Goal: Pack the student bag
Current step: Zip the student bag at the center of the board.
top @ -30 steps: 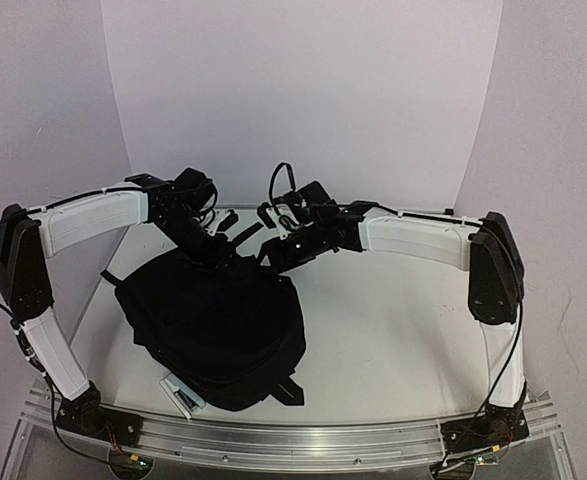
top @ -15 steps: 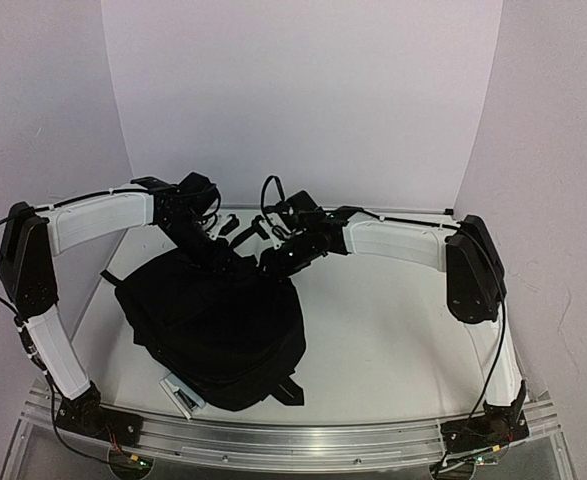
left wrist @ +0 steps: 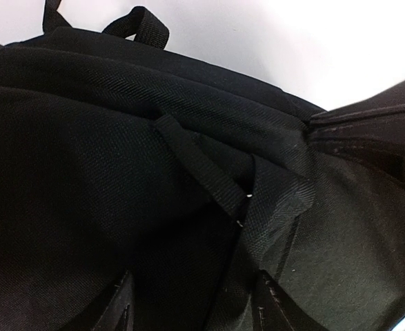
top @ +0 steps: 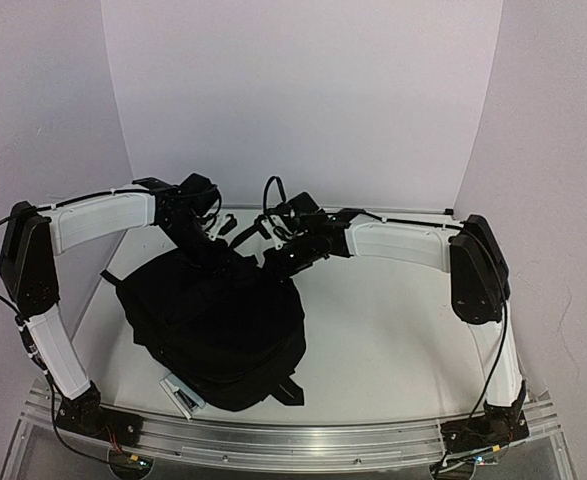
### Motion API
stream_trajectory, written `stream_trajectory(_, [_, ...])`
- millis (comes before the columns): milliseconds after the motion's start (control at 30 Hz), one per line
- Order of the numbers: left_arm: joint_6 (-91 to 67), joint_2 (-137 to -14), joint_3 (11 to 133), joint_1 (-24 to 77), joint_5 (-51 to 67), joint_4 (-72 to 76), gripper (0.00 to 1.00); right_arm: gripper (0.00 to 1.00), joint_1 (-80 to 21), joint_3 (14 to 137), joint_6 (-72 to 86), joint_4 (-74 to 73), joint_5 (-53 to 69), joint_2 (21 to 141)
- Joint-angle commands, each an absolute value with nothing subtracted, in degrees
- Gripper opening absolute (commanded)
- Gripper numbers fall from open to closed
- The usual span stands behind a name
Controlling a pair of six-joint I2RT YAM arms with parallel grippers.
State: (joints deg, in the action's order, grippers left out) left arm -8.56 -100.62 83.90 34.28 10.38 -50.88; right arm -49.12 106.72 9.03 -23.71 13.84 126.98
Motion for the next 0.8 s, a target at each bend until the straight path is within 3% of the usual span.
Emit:
stream_trajectory(0, [-7.38,-101.60,86.31,34.37,11.25,-48.79,0.56,0.00,-49.00,103.57,11.71,-20.37,9.44,119.53])
stream_trajectory(400, [-5.71,-101.51,87.71,34.54,21.05,-42.66,0.67,0.00,-48.32,99.64,17.49,-18.90,8.51,115.86])
stream_trajectory(533, [-5.28,-103.61,89.04,34.54,20.68,-44.17,0.51,0.00,-46.82,98.01,20.36,-18.11,10.76,115.35])
stream_trajectory(767, [-4.76,-105.64,89.74,34.76,17.77,-45.05,0.44,0.00,-46.68,95.19,21.04,-16.47,12.18,113.34])
